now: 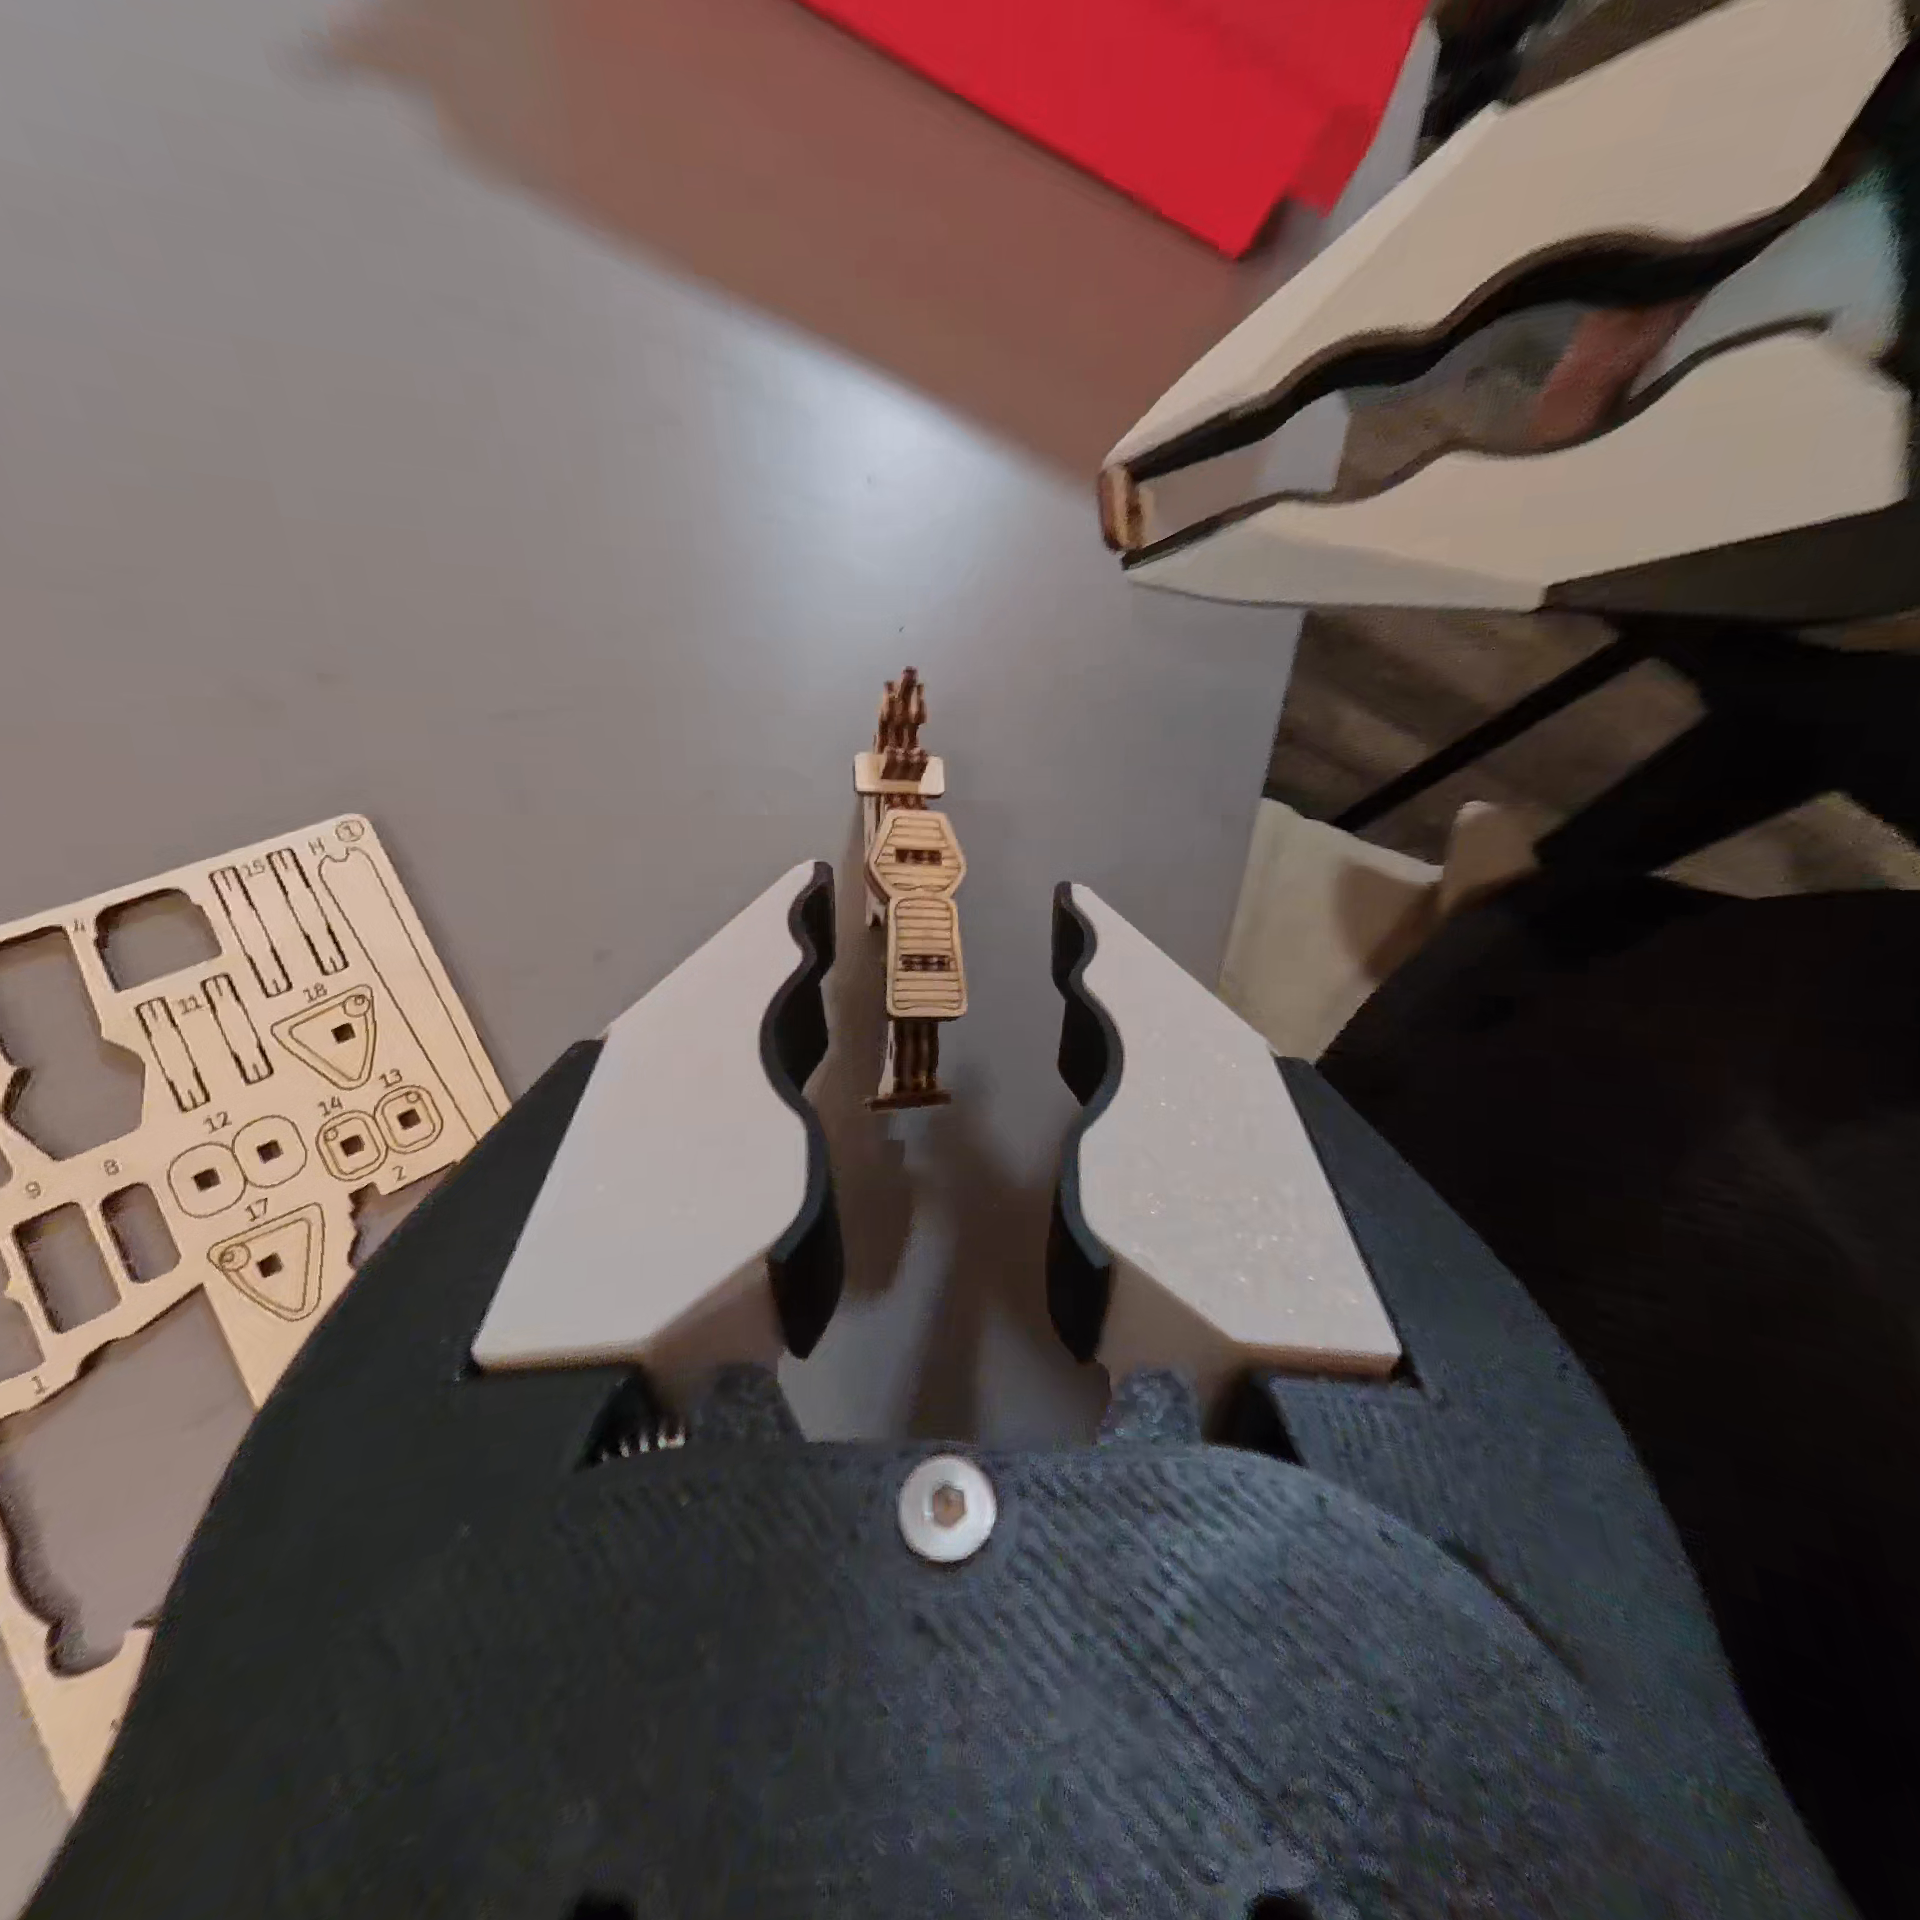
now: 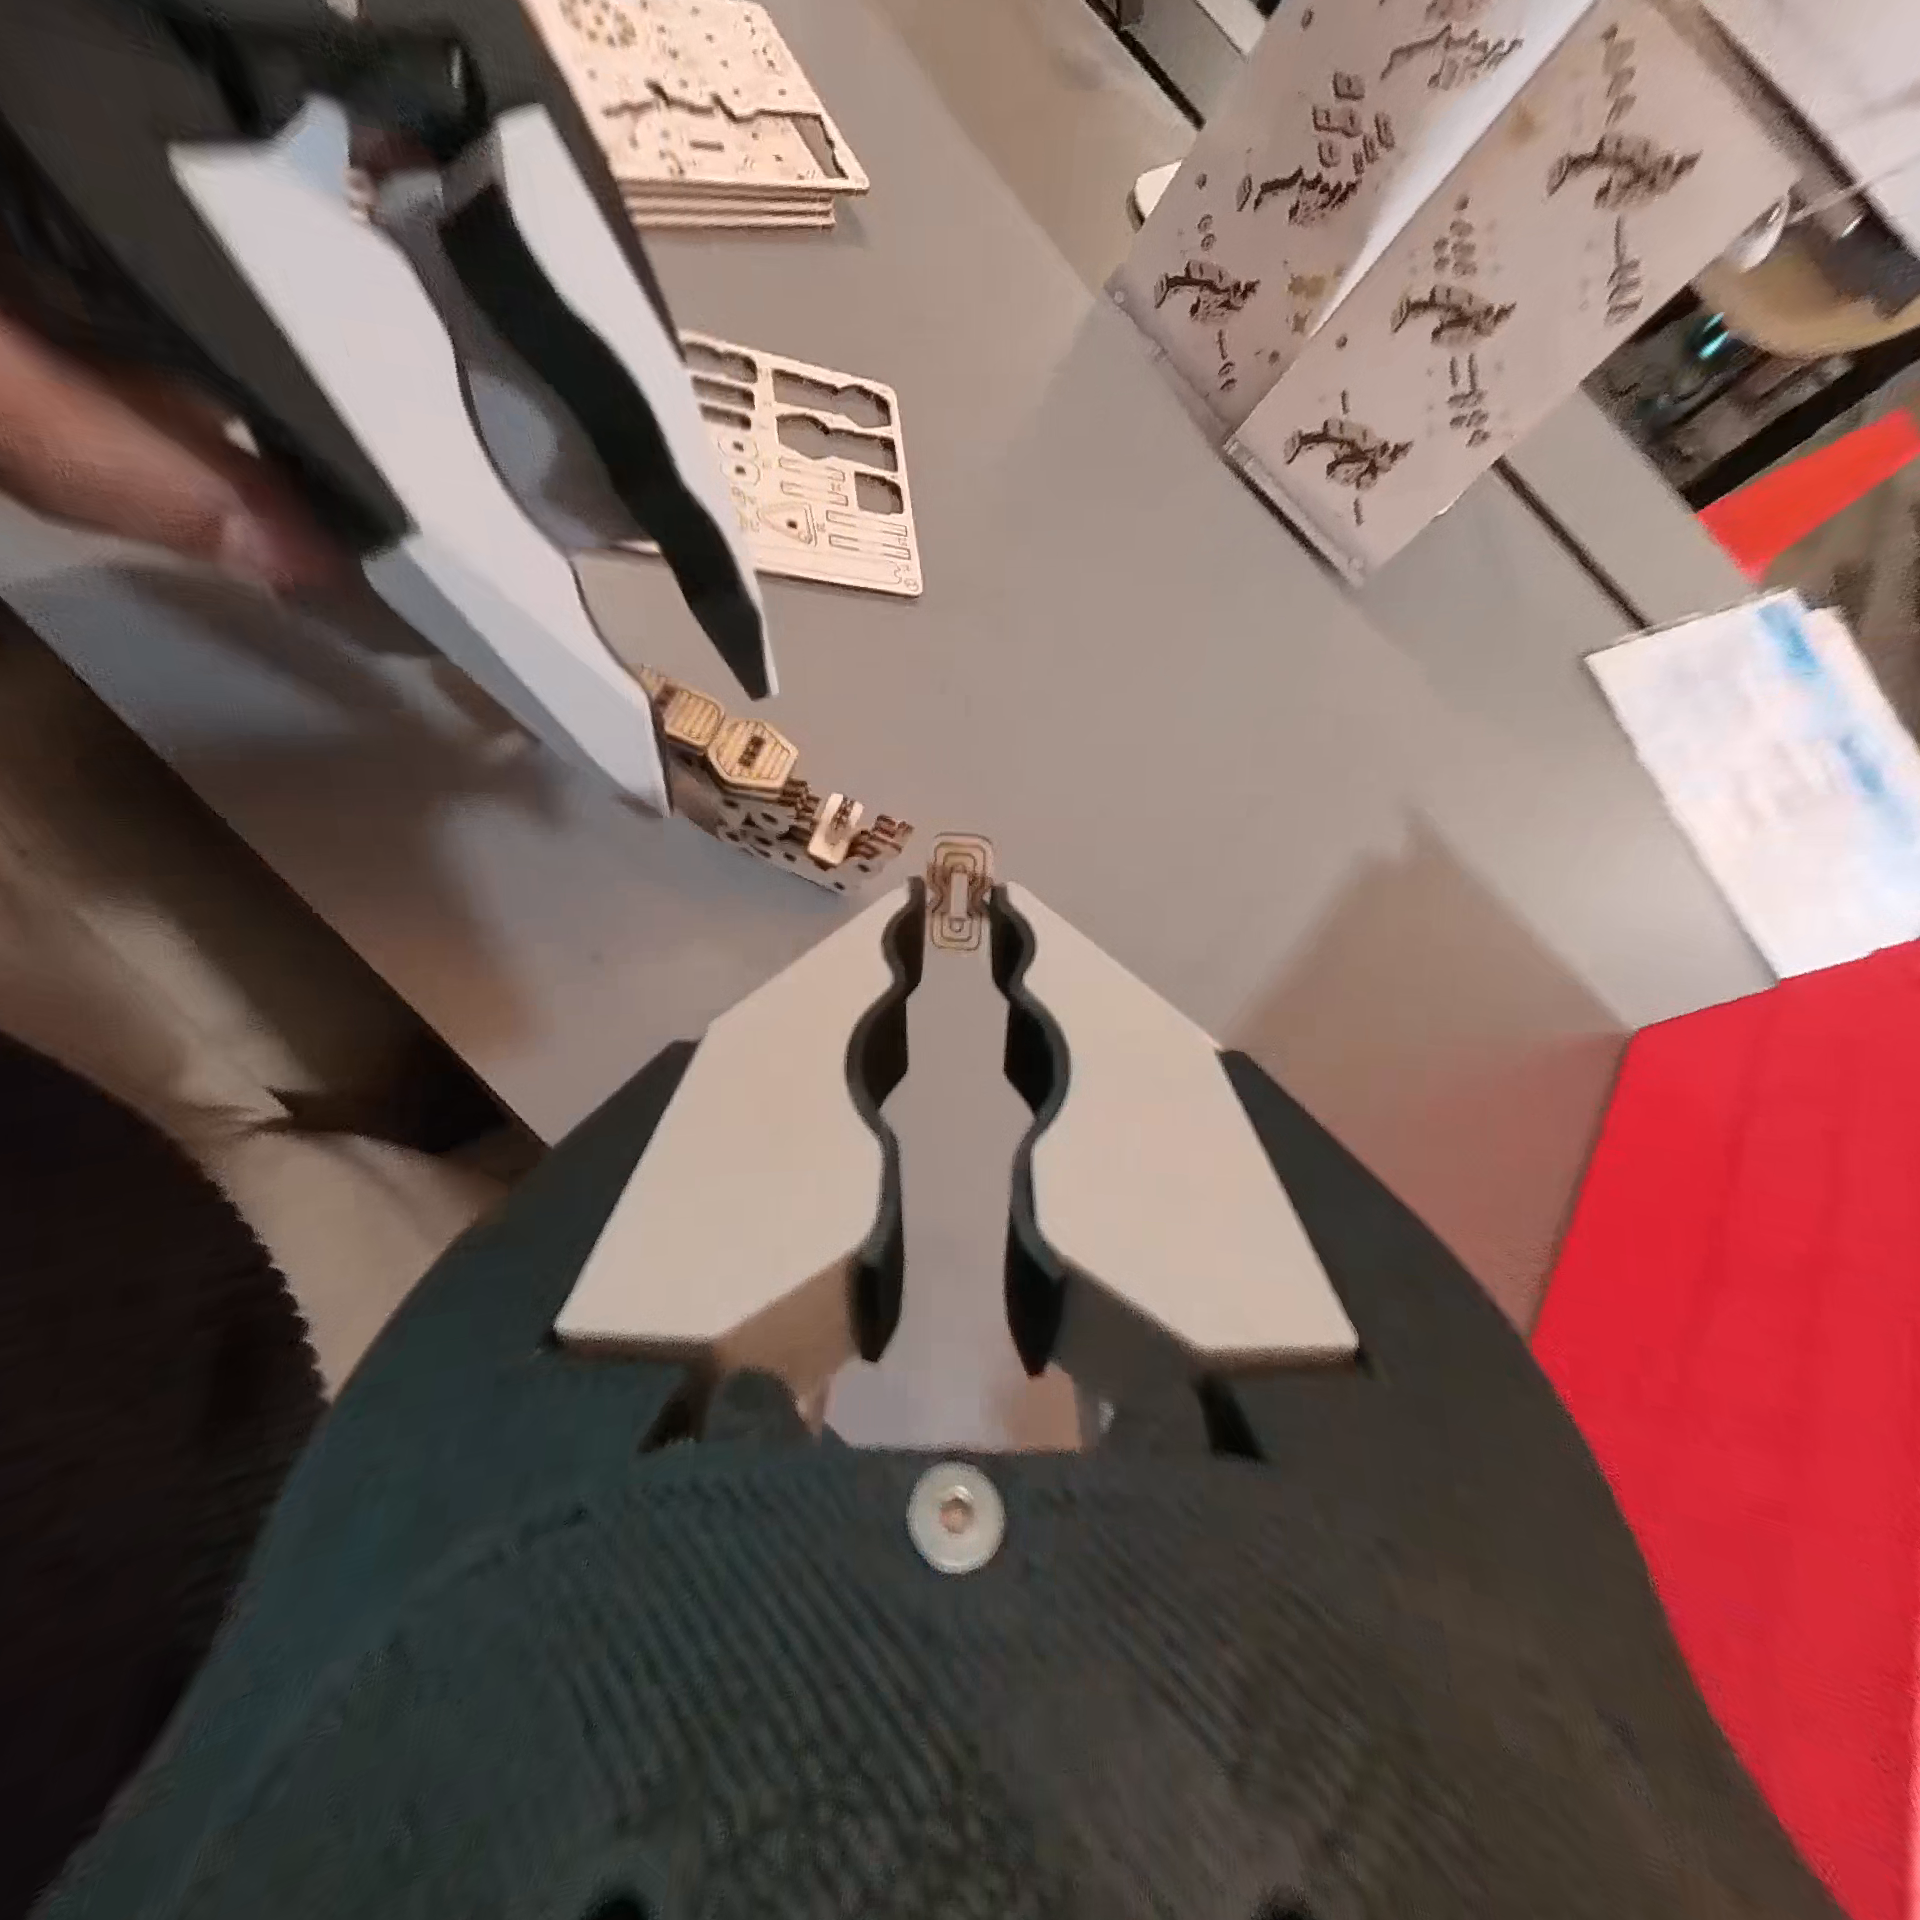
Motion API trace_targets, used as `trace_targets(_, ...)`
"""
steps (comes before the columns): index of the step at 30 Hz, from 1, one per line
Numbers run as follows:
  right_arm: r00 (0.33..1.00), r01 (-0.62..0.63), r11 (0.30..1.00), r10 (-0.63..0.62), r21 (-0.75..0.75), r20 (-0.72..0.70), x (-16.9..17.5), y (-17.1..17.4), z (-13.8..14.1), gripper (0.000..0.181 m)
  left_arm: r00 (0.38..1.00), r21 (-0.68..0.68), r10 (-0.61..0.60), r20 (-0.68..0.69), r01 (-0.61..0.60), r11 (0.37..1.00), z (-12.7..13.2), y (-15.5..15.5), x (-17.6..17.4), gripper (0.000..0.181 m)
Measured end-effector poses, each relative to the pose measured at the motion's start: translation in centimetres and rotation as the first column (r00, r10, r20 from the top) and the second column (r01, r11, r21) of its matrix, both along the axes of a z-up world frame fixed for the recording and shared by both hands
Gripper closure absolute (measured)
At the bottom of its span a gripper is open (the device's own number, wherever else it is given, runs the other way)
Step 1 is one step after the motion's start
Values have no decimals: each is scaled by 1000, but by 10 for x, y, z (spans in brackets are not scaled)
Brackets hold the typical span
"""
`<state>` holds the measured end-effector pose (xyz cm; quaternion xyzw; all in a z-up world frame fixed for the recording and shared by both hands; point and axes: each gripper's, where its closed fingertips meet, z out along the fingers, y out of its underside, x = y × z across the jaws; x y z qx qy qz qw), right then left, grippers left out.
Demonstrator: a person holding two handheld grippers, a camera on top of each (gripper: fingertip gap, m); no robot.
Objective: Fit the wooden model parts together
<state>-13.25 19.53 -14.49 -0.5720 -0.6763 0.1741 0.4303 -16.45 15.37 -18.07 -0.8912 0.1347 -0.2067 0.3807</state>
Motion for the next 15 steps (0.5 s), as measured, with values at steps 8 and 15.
trace_targets(8, 999, 12, 967, -23, -254, -40, -5, -7, -3, 170, 998, -51, 23, -55, -26, 998, -29, 6, 1, 139)
trace_targets(15, 999, 37, 887, -44, -459, -5, -8, -15, -15, 170, 995, 7, 22, -97, -22, 1000, -34, 16, 2, 162)
